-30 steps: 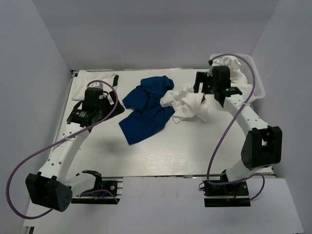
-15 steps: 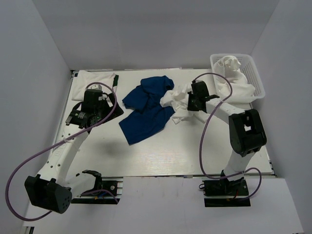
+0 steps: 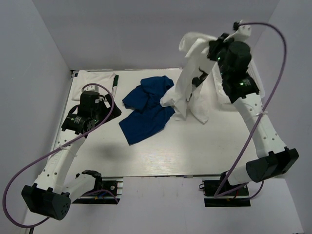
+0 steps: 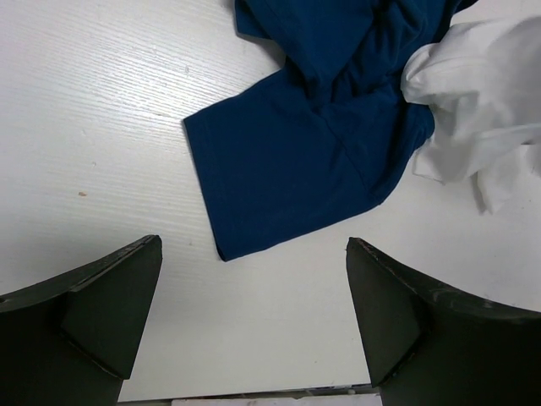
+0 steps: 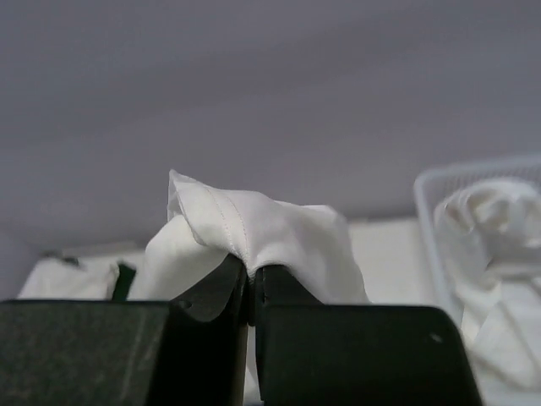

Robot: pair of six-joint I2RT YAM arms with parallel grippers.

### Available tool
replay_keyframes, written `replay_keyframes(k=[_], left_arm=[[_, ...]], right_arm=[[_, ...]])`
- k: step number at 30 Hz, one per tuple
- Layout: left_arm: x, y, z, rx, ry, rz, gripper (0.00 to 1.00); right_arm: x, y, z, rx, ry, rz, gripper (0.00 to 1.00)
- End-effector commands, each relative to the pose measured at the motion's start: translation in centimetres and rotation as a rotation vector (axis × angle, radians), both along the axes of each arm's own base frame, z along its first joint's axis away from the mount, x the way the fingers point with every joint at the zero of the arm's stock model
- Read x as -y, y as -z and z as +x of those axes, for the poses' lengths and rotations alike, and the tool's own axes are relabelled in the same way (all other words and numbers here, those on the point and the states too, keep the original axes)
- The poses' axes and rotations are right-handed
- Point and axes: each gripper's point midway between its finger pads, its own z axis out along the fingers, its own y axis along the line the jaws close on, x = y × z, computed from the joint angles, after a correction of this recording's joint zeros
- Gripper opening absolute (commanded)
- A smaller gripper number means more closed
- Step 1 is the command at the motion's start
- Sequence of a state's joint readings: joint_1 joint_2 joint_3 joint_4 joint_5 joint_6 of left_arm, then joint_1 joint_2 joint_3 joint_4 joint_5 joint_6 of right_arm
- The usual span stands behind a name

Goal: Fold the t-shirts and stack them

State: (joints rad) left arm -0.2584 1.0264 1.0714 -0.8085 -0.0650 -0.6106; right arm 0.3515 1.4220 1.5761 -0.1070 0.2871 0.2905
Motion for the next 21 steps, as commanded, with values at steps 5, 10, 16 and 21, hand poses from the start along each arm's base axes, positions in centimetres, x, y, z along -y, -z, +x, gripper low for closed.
replay_keyframes(k=[5, 10, 16, 21], left_arm=[[-0.5, -0.3, -0.3, 0.014, -0.007, 0.023, 1.0], [-0.7, -0.4, 0.3, 0.012, -0.022, 0.037, 1.0], [-0.5, -0.1, 1.5, -0.007, -0.029, 0.049, 1.0], [0.2, 0.5, 2.7, -0.03, -0.012, 0.041, 1.0]], right_arm=[[8.2, -12.8, 1.9, 0.286, 0.339, -0.005, 0.0], [14.8, -21.5, 2.2, 0.531, 0.566, 0.028, 0.0], [21.8, -25.5, 0.3, 0.753, 0.791, 0.025, 0.0], [25.2, -27.3, -0.1, 0.912, 0.829, -0.027, 0.0]])
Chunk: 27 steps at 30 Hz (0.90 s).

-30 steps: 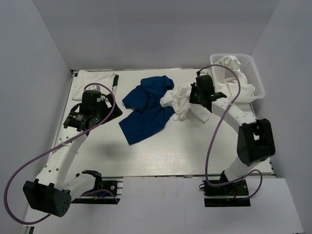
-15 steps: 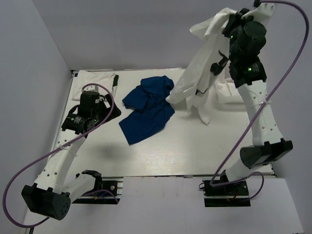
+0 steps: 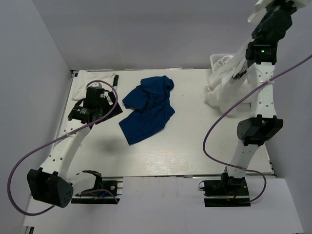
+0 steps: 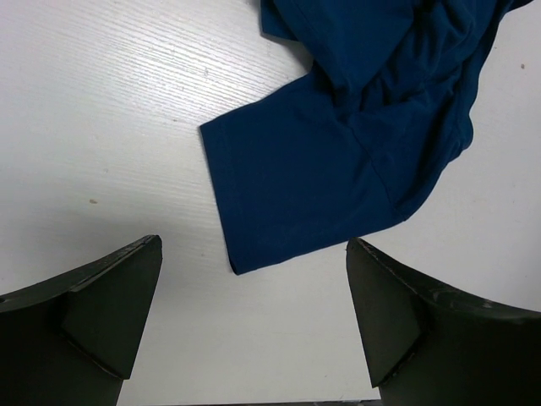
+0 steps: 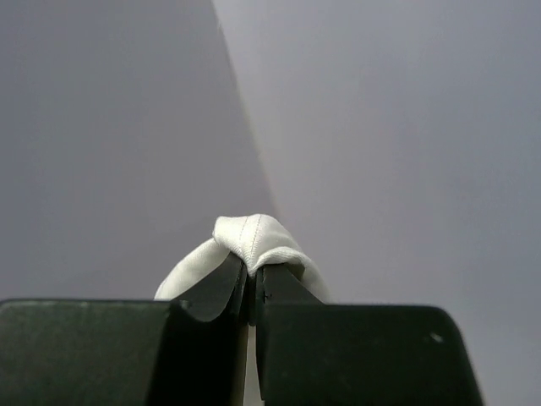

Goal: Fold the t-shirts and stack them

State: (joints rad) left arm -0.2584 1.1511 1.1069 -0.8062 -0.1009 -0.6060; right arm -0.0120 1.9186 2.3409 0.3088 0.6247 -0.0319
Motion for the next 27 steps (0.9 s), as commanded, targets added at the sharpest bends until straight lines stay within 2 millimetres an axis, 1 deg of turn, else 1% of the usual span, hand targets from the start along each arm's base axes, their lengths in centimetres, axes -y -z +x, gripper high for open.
replay_keyframes(k=[1, 2, 3, 4, 5, 6, 7, 8, 9, 10, 11, 12, 13, 14, 15, 16, 17, 18, 19, 20, 21, 22, 23, 24, 25, 26, 27], left_arm=[[0.5, -1.3, 1.2, 0.042, 0.005, -0.014, 1.0], [0.7, -1.5, 1.3, 0.051, 0.012, -0.024, 1.0], [0.9, -0.7, 1.3, 0.028, 0.019, -0.025, 1.0], [0.9, -0.7, 1.3, 0.027, 0.019, -0.025, 1.0], [1.1, -0.4, 1.3, 0.015, 0.019, -0.035, 1.0], [1.1, -0.4, 1.3, 0.015, 0.019, -0.035, 1.0], [1.1, -0.4, 1.3, 0.015, 0.019, -0.035, 1.0], [1.1, -0.6, 1.2, 0.013, 0.019, -0.035, 1.0], [1.1, -0.6, 1.2, 0.013, 0.019, -0.035, 1.0], [0.9, -0.6, 1.3, 0.015, 0.012, -0.028, 1.0], [0.9, -0.5, 1.1, 0.006, 0.012, -0.026, 1.0], [0.9, -0.5, 1.1, 0.006, 0.012, -0.026, 1.0], [0.8, -0.5, 1.2, 0.007, -0.001, -0.026, 1.0], [0.7, -0.8, 1.1, 0.016, -0.001, -0.028, 1.0], [0.7, -0.6, 0.9, 0.007, -0.001, -0.026, 1.0], [0.7, -0.6, 0.9, 0.006, -0.007, -0.032, 1.0], [0.5, -0.3, 0.8, -0.001, -0.015, -0.023, 1.0], [0.5, 0.0, 0.9, -0.001, -0.015, -0.023, 1.0], [0.5, 0.0, 0.9, -0.001, -0.015, -0.023, 1.0], [0.5, 0.2, 0.9, -0.001, -0.015, -0.023, 1.0], [0.5, 0.2, 0.9, -0.001, -0.015, -0.023, 1.0], [0.8, 0.0, 1.1, 0.007, -0.005, -0.035, 1.0], [1.0, 0.7, 0.9, -0.015, 0.005, -0.04, 1.0], [1.1, 0.8, 1.2, -0.014, 0.005, -0.041, 1.0], [1.3, 0.8, 1.1, -0.016, 0.013, -0.049, 1.0], [1.3, 1.1, 1.2, -0.025, 0.013, -0.047, 1.0], [1.3, 1.5, 1.0, -0.036, 0.013, -0.044, 1.0]], right_arm=[[1.9, -7.0, -4.9, 0.281, 0.052, -0.123, 0.0], [1.8, -5.6, -3.0, 0.223, 0.033, -0.165, 0.0], [1.9, -4.3, -1.6, 0.169, 0.026, -0.183, 0.0], [1.8, -2.3, 0.5, 0.093, 0.013, -0.229, 0.0], [2.8, 1.1, 2.6, -0.005, 0.016, -0.213, 0.0], [3.2, 4.5, 4.7, -0.076, -0.008, -0.174, 0.0], [3.3, 6.4, 6.0, -0.127, -0.028, -0.176, 0.0], [3.9, 11.0, 8.8, -0.253, -0.059, -0.171, 0.0], [4.2, 13.9, 9.9, -0.34, -0.081, -0.164, 0.0], [3.7, 16.4, 11.1, -0.409, -0.127, -0.164, 0.0], [3.8, 19.7, 12.3, -0.472, -0.143, -0.146, 0.0], [3.4, 23.2, 12.9, -0.56, -0.177, -0.119, 0.0], [2.9, 24.9, 13.3, -0.606, -0.205, -0.115, 0.0], [2.1, 27.9, 14.3, -0.67, -0.261, -0.116, 0.1], [1.7, 30.8, 14.1, -0.774, -0.288, -0.086, 0.23], [1.4, 31.8, 13.9, -0.817, -0.301, -0.06, 0.37], [1.4, 33.3, 13.9, -0.858, -0.309, -0.034, 0.73], [1.0, 35.4, 12.6, -0.961, -0.334, 0.015, 0.9], [0.3, 35.0, 11.8, -0.958, -0.362, 0.076, 0.9], [-0.4, 33.9, 10.8, -0.952, -0.391, 0.113, 0.9], [-1.4, 33.6, 8.8, -0.981, -0.407, 0.135, 0.9], [-2.1, 35.6, 7.6, -1.026, -0.429, 0.161, 0.9], [-2.8, 32.4, 6.5, -0.949, -0.45, 0.143, 0.9], [-3.2, 32.7, 4.5, -0.96, -0.452, 0.147, 0.9], [-4.1, 34.6, 3.4, -0.998, -0.476, 0.15, 0.9], [-4.4, 34.0, 2.8, -0.985, -0.484, 0.132, 0.9], [-4.1, 32.6, 0.6, -0.972, -0.45, 0.134, 0.9]])
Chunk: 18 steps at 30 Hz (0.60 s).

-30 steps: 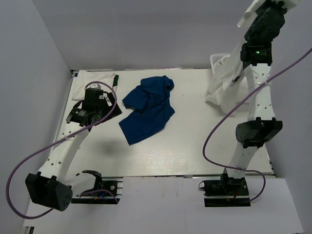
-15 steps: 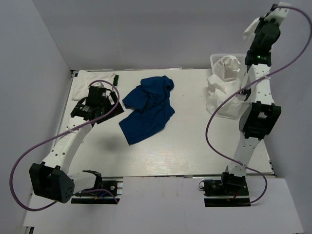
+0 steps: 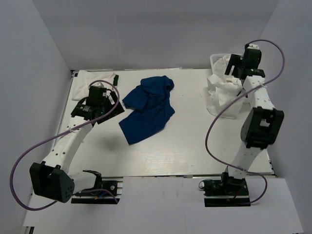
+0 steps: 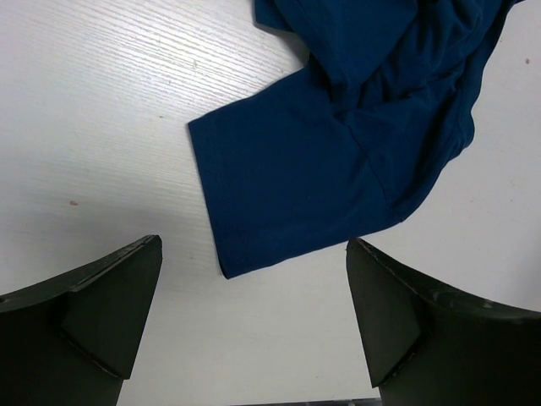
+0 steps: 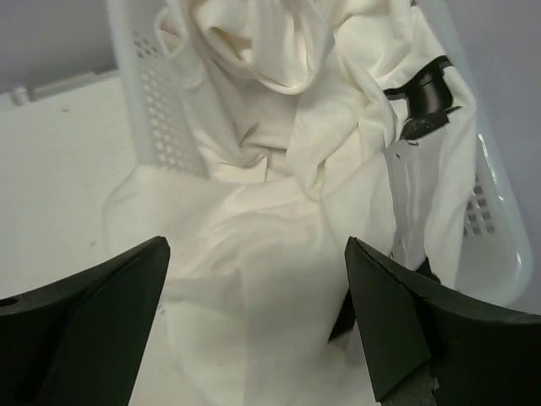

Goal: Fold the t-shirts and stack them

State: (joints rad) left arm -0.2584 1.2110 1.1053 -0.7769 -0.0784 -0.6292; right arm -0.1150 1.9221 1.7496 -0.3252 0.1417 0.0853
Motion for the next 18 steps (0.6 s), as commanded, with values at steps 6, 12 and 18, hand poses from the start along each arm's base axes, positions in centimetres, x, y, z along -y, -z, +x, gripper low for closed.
replay_keyframes(k=[6, 12, 18], left_arm=[[0.8, 0.8, 0.0, -0.002, 0.041, -0.023, 1.0], [0.8, 0.5, -0.7, 0.014, 0.054, -0.027, 1.0], [0.6, 1.3, -1.3, 0.008, 0.054, -0.026, 1.0]], right_arm=[[-3.4, -0.4, -11.0, -0.028, 0.025, 0.101, 0.9], [-6.5, 4.7, -15.3, -0.168, 0.029, 0.239, 0.9], [-7.9, 7.9, -16.2, -0.123, 0.005, 0.248, 0.9]])
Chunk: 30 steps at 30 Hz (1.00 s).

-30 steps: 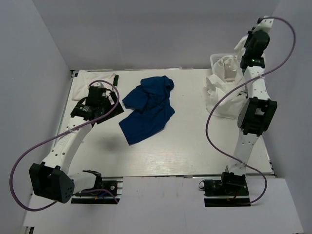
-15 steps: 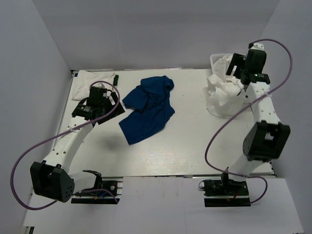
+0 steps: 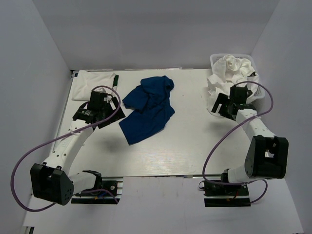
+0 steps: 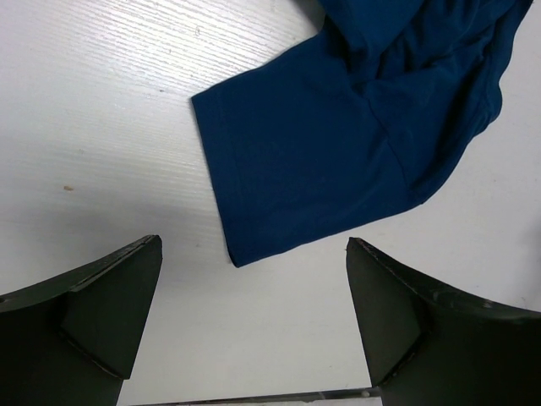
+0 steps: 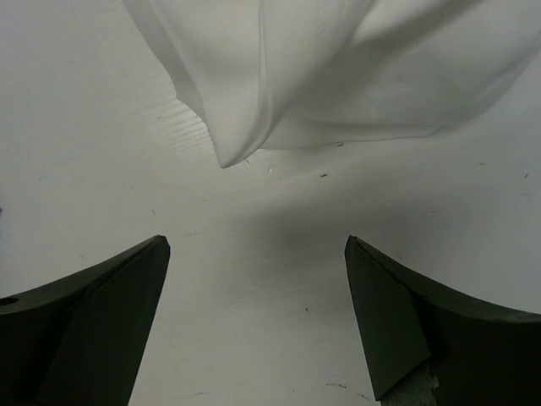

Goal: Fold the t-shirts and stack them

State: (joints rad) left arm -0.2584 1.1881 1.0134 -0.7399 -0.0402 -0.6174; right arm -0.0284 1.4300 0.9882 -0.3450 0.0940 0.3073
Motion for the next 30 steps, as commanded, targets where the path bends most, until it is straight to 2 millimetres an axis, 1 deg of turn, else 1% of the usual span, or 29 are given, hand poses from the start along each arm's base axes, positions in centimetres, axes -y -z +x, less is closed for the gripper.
replay_keyframes(k=[1, 2, 3, 4, 5, 6, 7, 8, 9, 10, 11, 13, 14, 15, 18, 20, 22, 23, 25, 28, 30], left_arm=[[0.3, -1.1, -0.1, 0.046, 0.027, -0.009, 1.0], [0.3, -1.3, 0.2, 0.049, 0.027, -0.01, 1.0], [0.1, -1.1, 0.0, 0.041, 0.021, -0.001, 1.0], [0.1, -1.1, 0.0, 0.041, 0.021, 0.0, 1.0], [0.1, -1.1, 0.0, 0.041, 0.021, 0.0, 1.0], [0.0, -1.1, 0.1, 0.042, 0.014, 0.006, 1.0], [-0.1, -1.0, -0.1, 0.034, 0.015, 0.009, 1.0], [-0.3, -1.3, -0.1, 0.046, 0.006, 0.015, 1.0], [-0.5, -1.1, -0.3, 0.036, -0.001, 0.026, 1.0], [-0.6, -1.5, -0.3, 0.048, -0.001, 0.023, 1.0], [-0.8, -1.3, -0.5, 0.04, -0.008, 0.033, 1.0], [-0.9, -2.0, -0.3, 0.061, -0.014, 0.035, 1.0], [-1.0, -1.8, -0.5, 0.052, -0.014, 0.037, 1.0], [-1.1, -2.3, -0.3, 0.064, -0.021, 0.042, 1.0], [-1.2, -2.1, -0.5, 0.055, -0.021, 0.045, 1.0], [-1.2, -2.1, -0.5, 0.055, -0.021, 0.045, 1.0], [-1.3, -2.1, -0.4, 0.057, -0.027, 0.051, 1.0], [-1.3, -2.1, -0.4, 0.057, -0.027, 0.051, 1.0], [-1.4, -2.1, -0.4, 0.058, -0.02, 0.057, 1.0], [-1.4, -2.4, -0.5, 0.067, -0.021, 0.055, 1.0], [-1.5, -2.4, -0.5, 0.068, -0.027, 0.061, 1.0]], right_arm=[[-1.0, -2.5, 2.8, 0.177, -0.001, 0.023, 0.9], [-0.9, -1.9, 3.0, 0.171, 0.004, 0.013, 0.9], [-0.5, -1.9, 3.4, 0.184, 0.023, -0.002, 0.9], [-0.1, -2.3, 4.4, 0.223, 0.047, -0.013, 0.9], [0.3, -2.3, 5.1, 0.225, 0.071, -0.022, 0.9], [0.3, -1.5, 5.5, 0.208, 0.099, -0.059, 0.9], [0.5, -0.5, 5.6, 0.175, 0.135, -0.053, 0.9], [0.7, -0.8, 6.1, 0.185, 0.149, -0.061, 0.89], [0.9, -0.4, 6.5, 0.185, 0.175, -0.072, 0.89], [1.0, -0.2, 6.8, 0.19, 0.196, -0.059, 0.86], [0.8, -0.1, 7.1, 0.205, 0.207, -0.05, 0.84], [1.0, 0.3, 7.2, 0.207, 0.242, -0.048, 0.75], [0.9, -0.4, 8.0, 0.256, 0.249, -0.039, 0.7], [1.0, -0.5, 8.1, 0.261, 0.257, -0.034, 0.58], [1.1, -1.7, 8.7, 0.319, 0.284, -0.032, 0.29], [1.3, -2.5, 8.9, 0.346, 0.301, -0.045, 0.22], [2.1, -3.2, 8.7, 0.365, 0.341, -0.068, 0.14], [2.3, -3.1, 8.6, 0.368, 0.35, -0.075, 0.12], [2.9, -3.5, 8.5, 0.389, 0.372, -0.087, 0.0], [2.4, -4.1, 8.8, 0.394, 0.327, -0.102, 0.0], [1.7, -4.8, 9.0, 0.399, 0.28, -0.099, 0.0]])
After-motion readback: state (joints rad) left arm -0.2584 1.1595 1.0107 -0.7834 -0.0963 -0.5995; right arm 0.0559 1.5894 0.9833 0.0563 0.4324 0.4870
